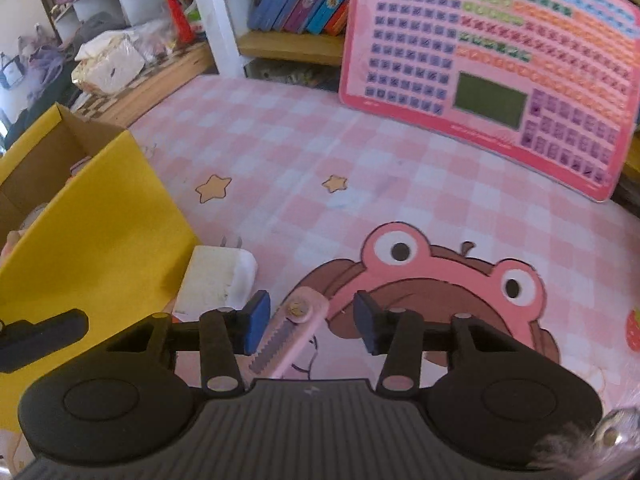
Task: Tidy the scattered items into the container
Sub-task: 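Grasp the pink box cutter with the right tool while the left tool approaches the white power bank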
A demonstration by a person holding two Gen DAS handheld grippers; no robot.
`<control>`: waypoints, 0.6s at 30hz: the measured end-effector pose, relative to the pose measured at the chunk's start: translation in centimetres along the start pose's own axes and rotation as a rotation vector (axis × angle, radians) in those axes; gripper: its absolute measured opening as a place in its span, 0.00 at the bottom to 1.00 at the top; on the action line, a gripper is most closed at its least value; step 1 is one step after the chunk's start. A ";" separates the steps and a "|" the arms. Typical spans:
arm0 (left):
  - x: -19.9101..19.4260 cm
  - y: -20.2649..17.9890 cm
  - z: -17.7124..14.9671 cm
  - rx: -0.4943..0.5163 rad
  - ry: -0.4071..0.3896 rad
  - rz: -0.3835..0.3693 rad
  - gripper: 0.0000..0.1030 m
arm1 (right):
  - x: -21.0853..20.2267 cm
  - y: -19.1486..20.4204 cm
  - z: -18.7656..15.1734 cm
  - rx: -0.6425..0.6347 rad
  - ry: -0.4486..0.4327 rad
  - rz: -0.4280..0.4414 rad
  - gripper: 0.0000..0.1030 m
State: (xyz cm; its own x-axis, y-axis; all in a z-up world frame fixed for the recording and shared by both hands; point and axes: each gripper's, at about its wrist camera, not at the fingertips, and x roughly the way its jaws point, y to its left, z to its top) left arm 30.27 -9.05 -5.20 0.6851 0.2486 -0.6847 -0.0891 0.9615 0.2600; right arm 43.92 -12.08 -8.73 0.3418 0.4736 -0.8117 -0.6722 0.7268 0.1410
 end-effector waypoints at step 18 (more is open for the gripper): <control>1.9 -3.9 1.5 -0.038 -0.081 0.017 0.56 | -1.8 -8.5 -3.1 -0.057 0.007 -0.110 0.32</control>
State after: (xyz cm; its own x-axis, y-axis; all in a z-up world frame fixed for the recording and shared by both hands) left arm 33.03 -12.46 -6.48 0.7395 0.2563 -0.6225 -0.1275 0.9613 0.2443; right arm 47.00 -20.67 -10.19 0.4108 0.3893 -0.8244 -0.6676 0.7443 0.0188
